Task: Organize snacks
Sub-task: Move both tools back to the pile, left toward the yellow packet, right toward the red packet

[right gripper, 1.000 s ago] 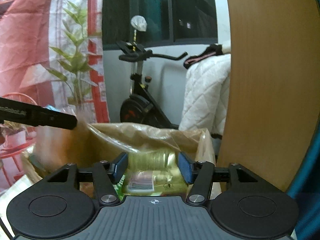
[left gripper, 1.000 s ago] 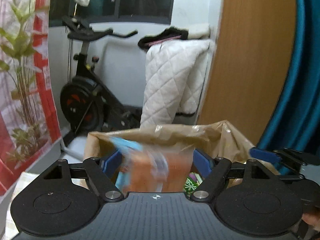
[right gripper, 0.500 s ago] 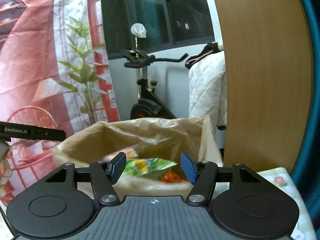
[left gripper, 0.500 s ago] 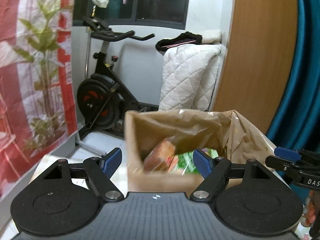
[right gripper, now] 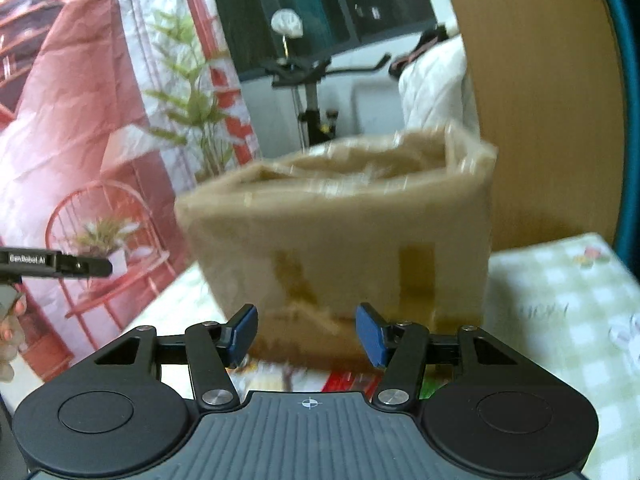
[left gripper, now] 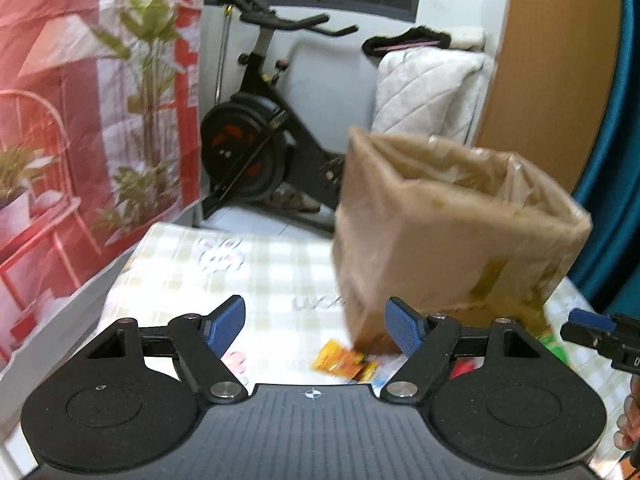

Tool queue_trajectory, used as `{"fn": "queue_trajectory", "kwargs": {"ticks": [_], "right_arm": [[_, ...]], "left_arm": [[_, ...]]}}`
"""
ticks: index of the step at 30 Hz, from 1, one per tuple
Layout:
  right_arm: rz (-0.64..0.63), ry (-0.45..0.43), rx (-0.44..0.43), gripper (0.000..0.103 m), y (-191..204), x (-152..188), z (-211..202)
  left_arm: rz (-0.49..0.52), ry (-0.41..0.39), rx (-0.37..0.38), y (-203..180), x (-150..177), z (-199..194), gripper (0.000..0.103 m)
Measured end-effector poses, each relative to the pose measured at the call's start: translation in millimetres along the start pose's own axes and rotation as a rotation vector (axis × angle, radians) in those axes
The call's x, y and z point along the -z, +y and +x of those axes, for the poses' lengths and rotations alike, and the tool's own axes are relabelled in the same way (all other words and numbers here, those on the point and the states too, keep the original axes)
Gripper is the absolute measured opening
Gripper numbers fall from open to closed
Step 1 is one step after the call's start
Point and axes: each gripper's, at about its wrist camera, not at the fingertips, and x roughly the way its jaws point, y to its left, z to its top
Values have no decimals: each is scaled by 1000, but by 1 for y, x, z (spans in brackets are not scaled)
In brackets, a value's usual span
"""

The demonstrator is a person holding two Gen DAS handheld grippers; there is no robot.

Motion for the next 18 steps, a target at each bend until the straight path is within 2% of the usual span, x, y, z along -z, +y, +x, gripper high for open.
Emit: {"fn": "queue_trajectory", "kwargs": {"ticks": [3,4,7,11,14,16,18], "right_arm": [[11,74,5,49,5,18,17],[18,94,7,48,6,23,24],[20,145,39,43,9,35,47],[4,220,82,43,10,43,84],[-27,273,114,44,14,47,110],[-20,294,129,51,13,49,123],[-9,306,155,54,11,53,135]], "left_arm": [[-29,23,-4,16,9,8,77],[-38,29,-3,20,11,12,73],[-52,38,-1,29,16,26,73],[-77,52,6,35,26,48,73],[-85,68,15,38,33,64,73],[-85,75,20,39,35,73,73],[-87,81,30,39,38,81,73]]}}
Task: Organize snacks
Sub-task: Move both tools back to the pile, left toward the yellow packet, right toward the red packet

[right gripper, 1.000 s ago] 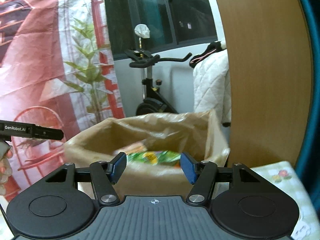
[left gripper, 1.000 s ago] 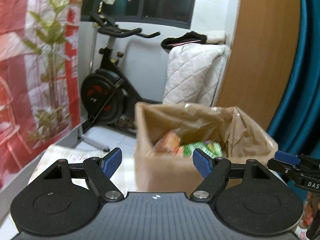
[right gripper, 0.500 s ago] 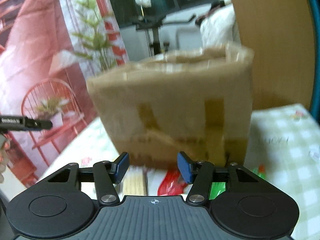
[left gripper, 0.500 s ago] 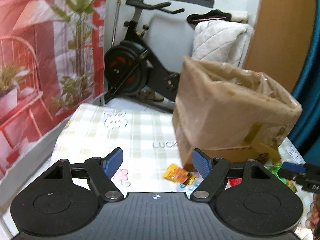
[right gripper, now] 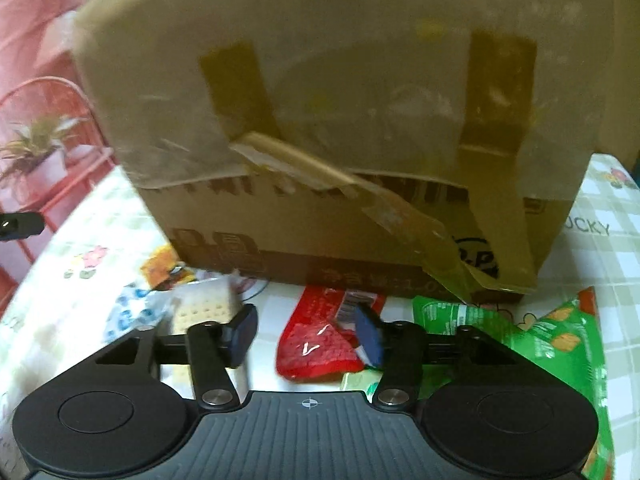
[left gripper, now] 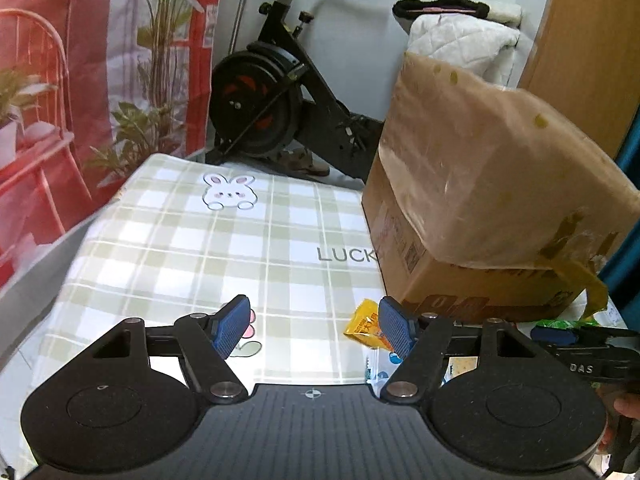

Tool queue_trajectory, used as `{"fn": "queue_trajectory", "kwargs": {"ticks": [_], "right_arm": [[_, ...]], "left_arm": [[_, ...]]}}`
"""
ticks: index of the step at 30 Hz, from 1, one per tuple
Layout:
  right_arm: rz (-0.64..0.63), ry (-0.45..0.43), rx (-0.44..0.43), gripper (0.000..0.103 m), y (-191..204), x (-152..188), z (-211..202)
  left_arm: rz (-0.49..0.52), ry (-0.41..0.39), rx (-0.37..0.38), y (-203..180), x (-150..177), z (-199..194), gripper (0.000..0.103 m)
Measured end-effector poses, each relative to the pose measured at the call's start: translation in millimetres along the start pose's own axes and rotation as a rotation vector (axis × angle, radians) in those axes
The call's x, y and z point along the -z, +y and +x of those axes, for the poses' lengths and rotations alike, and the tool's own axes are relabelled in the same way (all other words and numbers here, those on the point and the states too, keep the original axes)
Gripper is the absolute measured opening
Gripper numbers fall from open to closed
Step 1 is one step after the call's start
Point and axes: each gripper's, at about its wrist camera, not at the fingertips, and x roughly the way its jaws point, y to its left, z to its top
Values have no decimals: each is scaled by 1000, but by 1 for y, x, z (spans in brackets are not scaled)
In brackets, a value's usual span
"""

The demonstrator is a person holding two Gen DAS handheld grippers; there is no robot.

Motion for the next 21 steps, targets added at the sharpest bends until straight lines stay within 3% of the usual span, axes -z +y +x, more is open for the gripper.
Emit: {"fn": "queue_trajectory", "kwargs": {"ticks": [7,12,16,21], "right_arm": [[-30,65,70,60,1,1,30],[-100,52,120,62,13,7,37],[-109,42,124,49,14,11,36],[-104,47,83,45,11,16,26]], "left_arm": [[-5,28,26,-1,7,19,73],[-3,50,38,-1,9,26,73],[-4,72,45,-2,12,30,73],[15,112,55,-11,14,40,73]]}}
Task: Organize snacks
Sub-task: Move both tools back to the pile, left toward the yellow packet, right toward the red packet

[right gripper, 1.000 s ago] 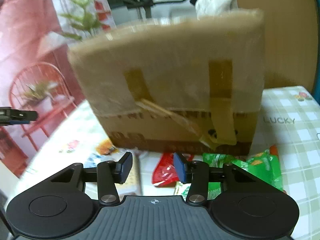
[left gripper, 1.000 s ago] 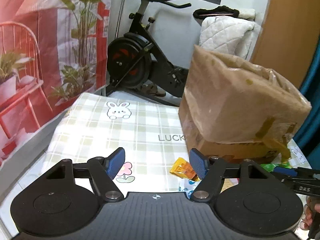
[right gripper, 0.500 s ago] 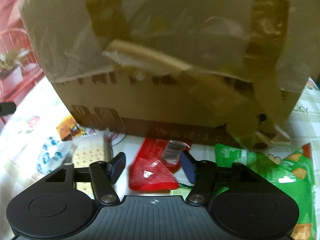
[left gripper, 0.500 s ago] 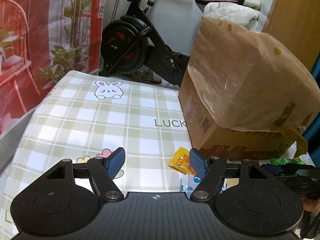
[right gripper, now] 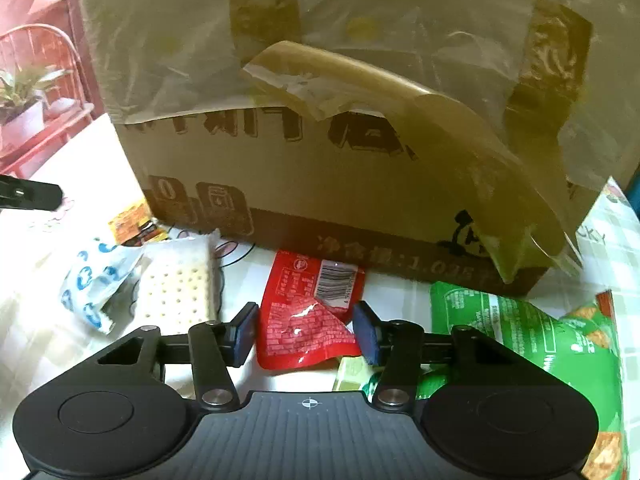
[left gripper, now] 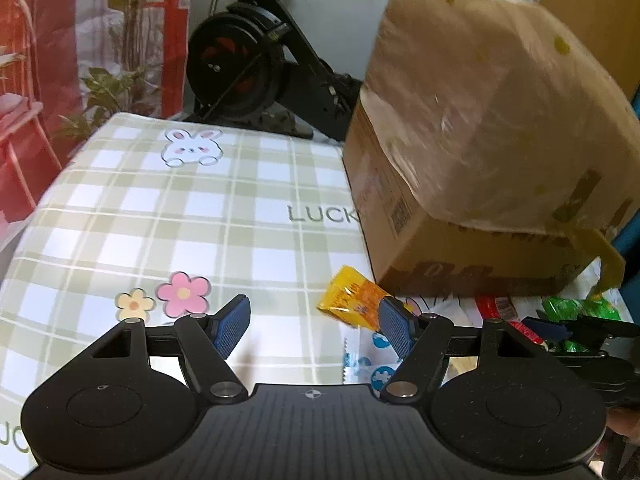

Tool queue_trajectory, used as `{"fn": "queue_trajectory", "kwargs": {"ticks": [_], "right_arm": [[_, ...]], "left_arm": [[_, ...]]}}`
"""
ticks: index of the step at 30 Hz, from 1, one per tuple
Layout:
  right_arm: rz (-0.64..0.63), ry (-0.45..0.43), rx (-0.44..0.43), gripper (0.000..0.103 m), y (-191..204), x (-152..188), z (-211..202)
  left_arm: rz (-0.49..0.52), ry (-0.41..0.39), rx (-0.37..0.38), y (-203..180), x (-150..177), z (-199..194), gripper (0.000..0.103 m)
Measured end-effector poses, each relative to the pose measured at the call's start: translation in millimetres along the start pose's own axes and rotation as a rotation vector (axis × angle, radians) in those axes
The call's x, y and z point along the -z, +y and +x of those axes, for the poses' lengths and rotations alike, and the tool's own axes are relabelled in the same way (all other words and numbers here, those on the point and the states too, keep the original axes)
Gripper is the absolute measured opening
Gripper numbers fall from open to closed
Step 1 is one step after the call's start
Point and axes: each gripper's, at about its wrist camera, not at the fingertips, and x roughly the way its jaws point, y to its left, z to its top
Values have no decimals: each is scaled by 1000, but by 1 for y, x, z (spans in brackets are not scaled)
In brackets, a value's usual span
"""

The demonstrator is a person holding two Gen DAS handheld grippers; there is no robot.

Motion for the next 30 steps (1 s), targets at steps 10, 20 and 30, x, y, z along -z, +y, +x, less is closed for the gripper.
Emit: {"fn": "queue_trajectory", "kwargs": {"ticks": [10,20,30], "right_arm": [[78,-36,-60,42,-18,6,-19],[90,-52,-98,40,-28,7,-24],[111,-61,-128,40,-34,12,-32]], "left_arm": [[-103,57,16,-20,-3,33,73],[-55,48,-106,-40,-3,53,76],[-22,86,-120,-21,2,37,77]]}}
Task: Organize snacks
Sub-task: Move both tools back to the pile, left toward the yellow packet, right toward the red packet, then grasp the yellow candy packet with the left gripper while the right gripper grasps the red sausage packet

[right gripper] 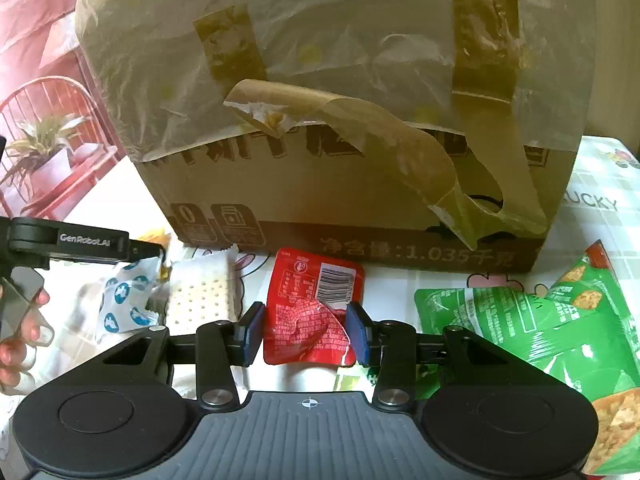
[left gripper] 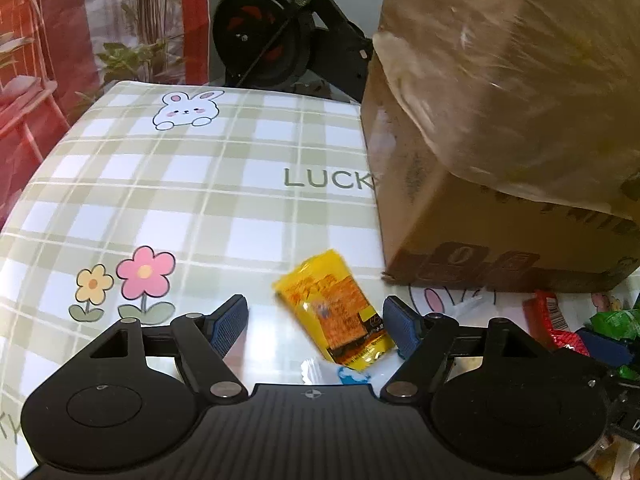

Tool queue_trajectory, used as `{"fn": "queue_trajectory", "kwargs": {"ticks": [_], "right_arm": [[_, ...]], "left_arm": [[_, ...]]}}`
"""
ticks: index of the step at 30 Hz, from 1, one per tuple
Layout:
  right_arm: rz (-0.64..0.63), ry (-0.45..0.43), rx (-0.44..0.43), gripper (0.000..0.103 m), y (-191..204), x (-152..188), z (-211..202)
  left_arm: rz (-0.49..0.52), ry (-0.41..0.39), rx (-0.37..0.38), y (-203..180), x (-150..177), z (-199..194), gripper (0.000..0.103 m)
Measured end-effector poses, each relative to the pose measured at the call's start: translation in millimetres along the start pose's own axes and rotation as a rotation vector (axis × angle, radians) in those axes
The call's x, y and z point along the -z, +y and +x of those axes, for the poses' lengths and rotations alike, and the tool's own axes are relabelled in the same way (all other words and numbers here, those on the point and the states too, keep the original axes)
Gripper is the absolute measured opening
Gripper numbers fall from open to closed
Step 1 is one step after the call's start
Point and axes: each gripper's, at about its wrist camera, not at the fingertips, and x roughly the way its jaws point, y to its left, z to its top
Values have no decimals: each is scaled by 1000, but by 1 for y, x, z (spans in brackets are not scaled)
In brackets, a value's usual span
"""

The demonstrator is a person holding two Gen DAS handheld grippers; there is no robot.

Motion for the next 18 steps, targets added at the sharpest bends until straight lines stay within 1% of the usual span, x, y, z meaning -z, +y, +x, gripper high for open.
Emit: {"fn": "queue_trajectory", "kwargs": {"ticks": [3,5,6,8,10,15,18], "right_arm": [[6,-1,-4,40,-1,0,-1],[3,-1,-4,40,0,1,-1],[3,-1,-4,40,0,1,-1],[4,-1,-7,40,0,1,0],[4,-3,-10,40,1,1,2],[10,-6,-13,40,1,2,4],[9,-7,-15,40,1,3,3]], "left_arm": [[4,3,-14,-1,-3,3,77],[-16,21,-24,-3,-5,3,77],[-37,33,-26,-3,-5,2,76],[-115,45,-12,3,-4,-4,76],[-155,45,2,7,-1,-6,76],[-127,30,-21,3,-2,-2,75],[-129,11,-35,1,-3,0,75]]}}
